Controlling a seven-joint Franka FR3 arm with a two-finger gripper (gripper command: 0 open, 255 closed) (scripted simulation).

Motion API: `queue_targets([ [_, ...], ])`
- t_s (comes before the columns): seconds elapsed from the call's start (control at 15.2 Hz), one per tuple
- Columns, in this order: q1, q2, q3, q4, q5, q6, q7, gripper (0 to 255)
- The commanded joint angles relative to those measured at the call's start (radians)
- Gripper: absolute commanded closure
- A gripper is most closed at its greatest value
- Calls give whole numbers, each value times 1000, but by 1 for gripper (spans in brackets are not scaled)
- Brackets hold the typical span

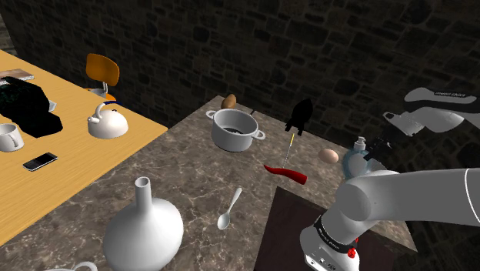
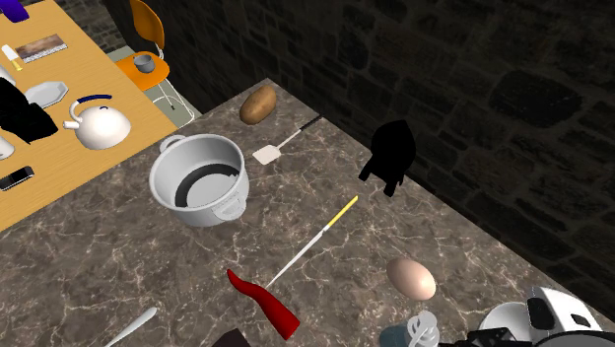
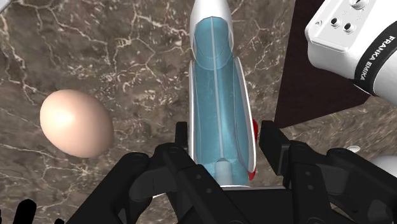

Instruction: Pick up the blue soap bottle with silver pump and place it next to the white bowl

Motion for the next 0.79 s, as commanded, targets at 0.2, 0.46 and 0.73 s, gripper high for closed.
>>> queue_targets([
  [0.2, 21, 23, -52, -38, -13, 68, -16, 255],
  [0.46, 30, 32, -70, -50, -16, 91, -22, 255],
  [0.73, 30, 32, -70, -50, -16, 91, -22, 255],
])
